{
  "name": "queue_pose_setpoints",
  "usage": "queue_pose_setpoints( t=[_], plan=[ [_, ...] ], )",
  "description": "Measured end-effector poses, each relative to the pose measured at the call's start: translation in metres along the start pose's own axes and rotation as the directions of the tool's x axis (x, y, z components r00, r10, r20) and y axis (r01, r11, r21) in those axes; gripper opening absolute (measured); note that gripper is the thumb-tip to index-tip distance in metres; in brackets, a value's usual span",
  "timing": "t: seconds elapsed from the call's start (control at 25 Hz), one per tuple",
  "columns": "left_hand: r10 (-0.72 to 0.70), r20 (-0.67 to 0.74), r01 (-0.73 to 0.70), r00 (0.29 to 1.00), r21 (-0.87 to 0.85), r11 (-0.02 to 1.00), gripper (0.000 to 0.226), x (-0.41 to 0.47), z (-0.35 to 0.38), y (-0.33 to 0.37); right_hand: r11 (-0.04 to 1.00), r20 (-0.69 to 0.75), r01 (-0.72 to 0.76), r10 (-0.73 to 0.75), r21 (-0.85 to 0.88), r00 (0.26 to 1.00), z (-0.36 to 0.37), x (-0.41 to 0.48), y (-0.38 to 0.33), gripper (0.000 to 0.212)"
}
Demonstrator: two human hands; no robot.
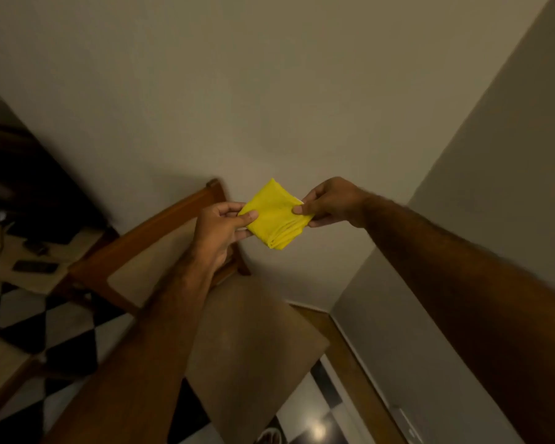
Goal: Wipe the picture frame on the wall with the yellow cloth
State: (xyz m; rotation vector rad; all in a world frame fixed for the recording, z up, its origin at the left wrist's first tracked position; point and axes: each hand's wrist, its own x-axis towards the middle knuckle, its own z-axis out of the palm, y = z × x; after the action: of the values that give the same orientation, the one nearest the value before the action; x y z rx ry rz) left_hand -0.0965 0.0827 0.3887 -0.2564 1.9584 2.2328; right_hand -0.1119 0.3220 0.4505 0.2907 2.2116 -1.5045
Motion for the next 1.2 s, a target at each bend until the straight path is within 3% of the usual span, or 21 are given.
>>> queue_pose_setpoints(
  t=[0.24,0.44,0.52,0.68,0.8,0.88,0.96,1.04,1.12,1.2],
  plan=[
    [-0.259,-0.127,0.275,0.957,0.126,0.953,0.033,0.04,-0.078,-0.163,0.969,0.111,-0.243,0.247,-0.055,0.963,0.112,0.113,0.127,0.019],
    [-0.379,-0.218,0.428,0.9,0.263,0.865,0.029,0.051,-0.112,-0.303,0.901,0.174,-0.43,0.434,-0.065,0.884,0.194,0.172,0.257,0.007],
    [-0.401,-0.258,0.469,0.879,0.313,0.826,0.031,0.053,-0.121,-0.339,0.885,0.166,-0.455,0.466,-0.1,0.869,0.216,0.185,0.291,0.022],
    [-0.451,-0.323,0.551,0.832,0.382,0.742,0.042,0.056,-0.137,-0.412,0.834,0.183,-0.502,0.544,-0.228,0.819,0.251,0.212,0.349,0.025],
    [-0.495,-0.354,0.608,0.794,0.421,0.674,0.045,0.052,-0.144,-0.453,0.756,0.192,-0.635,0.655,-0.163,0.731,0.275,0.222,0.386,0.032],
    [-0.471,-0.335,0.575,0.816,0.555,0.602,0.045,0.052,-0.147,-0.473,0.757,0.16,-0.624,0.652,-0.195,0.741,0.289,0.228,0.408,0.037],
    [-0.396,-0.284,0.465,0.873,0.731,0.5,0.043,0.055,-0.144,-0.482,0.777,0.069,-0.538,0.587,-0.327,0.807,0.297,0.232,0.423,0.036],
    [-0.342,-0.241,0.358,0.908,0.872,0.335,0.042,0.06,-0.139,-0.481,0.761,-0.013,-0.415,0.472,-0.499,0.881,0.302,0.229,0.424,0.033],
    [-0.313,-0.17,0.207,0.934,0.974,0.089,0.05,0.06,-0.128,-0.468,0.699,-0.084,-0.293,0.318,-0.652,0.944,0.297,0.218,0.412,0.042],
    [-0.225,-0.034,0.032,0.974,0.999,-0.012,0.06,0.061,-0.118,-0.449,0.62,-0.116,-0.216,0.199,-0.754,0.973,0.282,0.209,0.397,0.064]
  ],
)
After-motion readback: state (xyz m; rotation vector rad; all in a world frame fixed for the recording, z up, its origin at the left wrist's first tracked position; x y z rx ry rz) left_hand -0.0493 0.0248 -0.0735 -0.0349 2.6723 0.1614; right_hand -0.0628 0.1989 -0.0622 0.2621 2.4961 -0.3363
